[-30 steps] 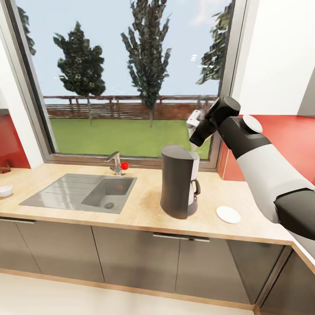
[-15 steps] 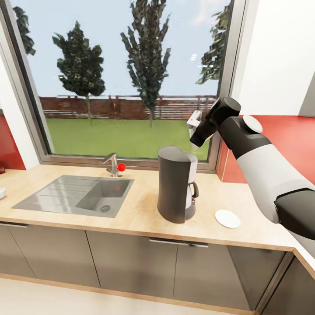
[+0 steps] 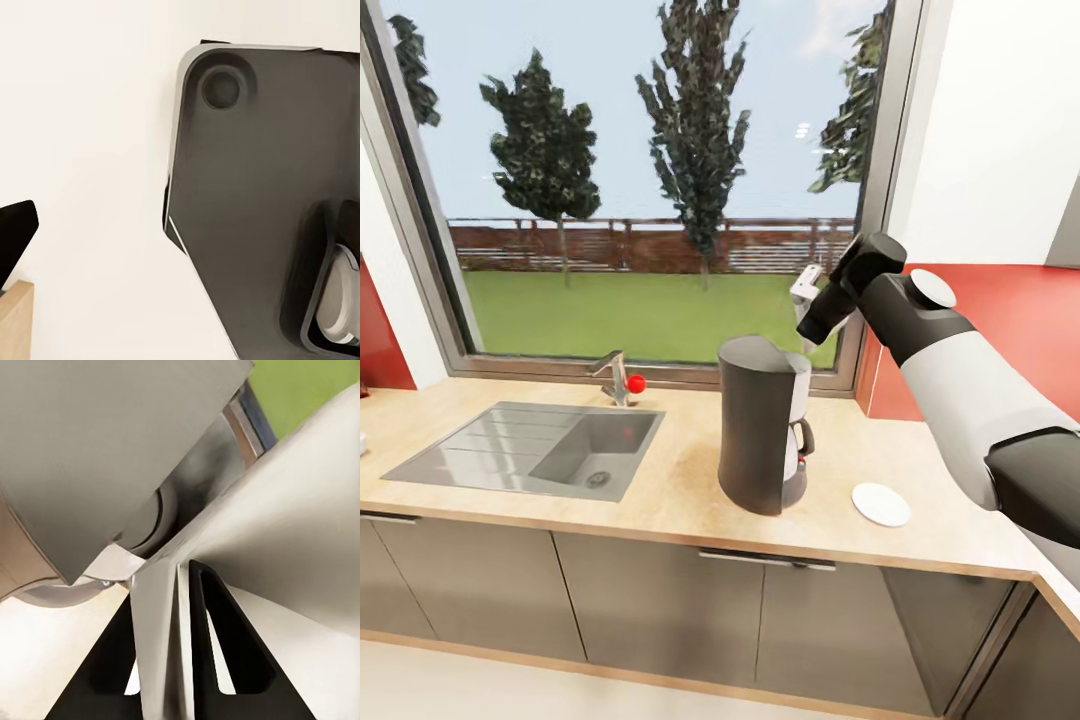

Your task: Set up a coffee station on the kitchen countertop: keep the coffee maker on the countertop, move the bottle of coffee from the kitchen shelf to the counter next to the coffee maker, place a paper coffee filter on top of the coffee maker, put the saucer next to the coffee maker with the coffee cup on the saucer, and place the electric kettle next to the coffee maker.

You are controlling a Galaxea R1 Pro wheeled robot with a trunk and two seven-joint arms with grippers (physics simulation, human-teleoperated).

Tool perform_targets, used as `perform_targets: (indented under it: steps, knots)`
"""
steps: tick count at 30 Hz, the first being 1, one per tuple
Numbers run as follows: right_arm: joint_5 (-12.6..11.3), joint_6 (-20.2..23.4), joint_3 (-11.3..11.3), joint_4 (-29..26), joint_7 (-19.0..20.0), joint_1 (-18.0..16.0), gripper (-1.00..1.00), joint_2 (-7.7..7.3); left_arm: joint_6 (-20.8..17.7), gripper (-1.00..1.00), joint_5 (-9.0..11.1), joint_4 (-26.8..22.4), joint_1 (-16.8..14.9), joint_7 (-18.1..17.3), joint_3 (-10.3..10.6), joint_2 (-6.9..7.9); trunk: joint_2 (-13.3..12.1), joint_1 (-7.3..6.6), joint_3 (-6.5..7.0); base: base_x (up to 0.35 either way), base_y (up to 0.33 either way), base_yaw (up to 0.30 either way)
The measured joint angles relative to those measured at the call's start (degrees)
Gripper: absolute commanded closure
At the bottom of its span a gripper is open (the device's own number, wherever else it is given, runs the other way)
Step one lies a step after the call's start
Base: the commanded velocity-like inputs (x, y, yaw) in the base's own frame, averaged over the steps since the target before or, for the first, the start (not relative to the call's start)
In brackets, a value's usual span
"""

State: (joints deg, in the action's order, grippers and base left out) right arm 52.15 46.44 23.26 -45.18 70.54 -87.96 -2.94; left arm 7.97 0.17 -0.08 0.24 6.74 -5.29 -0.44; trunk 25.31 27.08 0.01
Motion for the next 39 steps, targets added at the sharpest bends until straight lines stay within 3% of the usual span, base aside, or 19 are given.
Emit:
perform_targets:
  steps: [33,39]
  knots:
    - [-0.16,-0.04,0.03,0.4,-0.05,0.13,1.0,0.24,0.0,-1.0,0.08,0.0,0.0,0.25,0.0,0.02,-0.01,0.01,0.0,0.059,0.0,0.0]
    - [-0.16,-0.04,0.02,2.77,-0.13,0.17,1.0,0.5,-0.01,-1.0,0.09,0.0,0.0,0.23,-0.09,0.07,-0.01,0.01,0.0,0.0,0.0,0.0]
